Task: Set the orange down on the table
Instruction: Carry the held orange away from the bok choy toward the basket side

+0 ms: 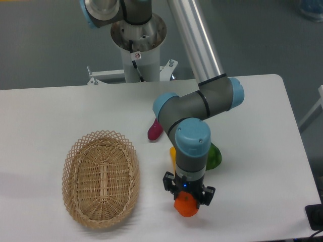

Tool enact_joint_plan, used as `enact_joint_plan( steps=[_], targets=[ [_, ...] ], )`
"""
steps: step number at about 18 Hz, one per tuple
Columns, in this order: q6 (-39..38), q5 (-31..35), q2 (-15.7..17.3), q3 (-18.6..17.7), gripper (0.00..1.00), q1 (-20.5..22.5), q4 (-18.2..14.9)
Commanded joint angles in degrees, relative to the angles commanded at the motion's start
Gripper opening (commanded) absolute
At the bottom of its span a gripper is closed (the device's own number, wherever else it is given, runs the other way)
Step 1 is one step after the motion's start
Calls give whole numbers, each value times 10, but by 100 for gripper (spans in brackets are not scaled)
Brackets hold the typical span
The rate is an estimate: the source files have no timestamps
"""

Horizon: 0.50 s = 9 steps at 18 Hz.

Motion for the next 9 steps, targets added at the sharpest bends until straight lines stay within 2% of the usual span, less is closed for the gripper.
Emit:
enact_joint_plan(
  steps=[7, 8, 9],
  targets=[
    [-3, 33, 1, -20, 76, -17, 4],
    [-3, 33, 1, -22, 78, -17, 4],
    [-3, 33, 1, -22, 89, -17, 4]
  ],
)
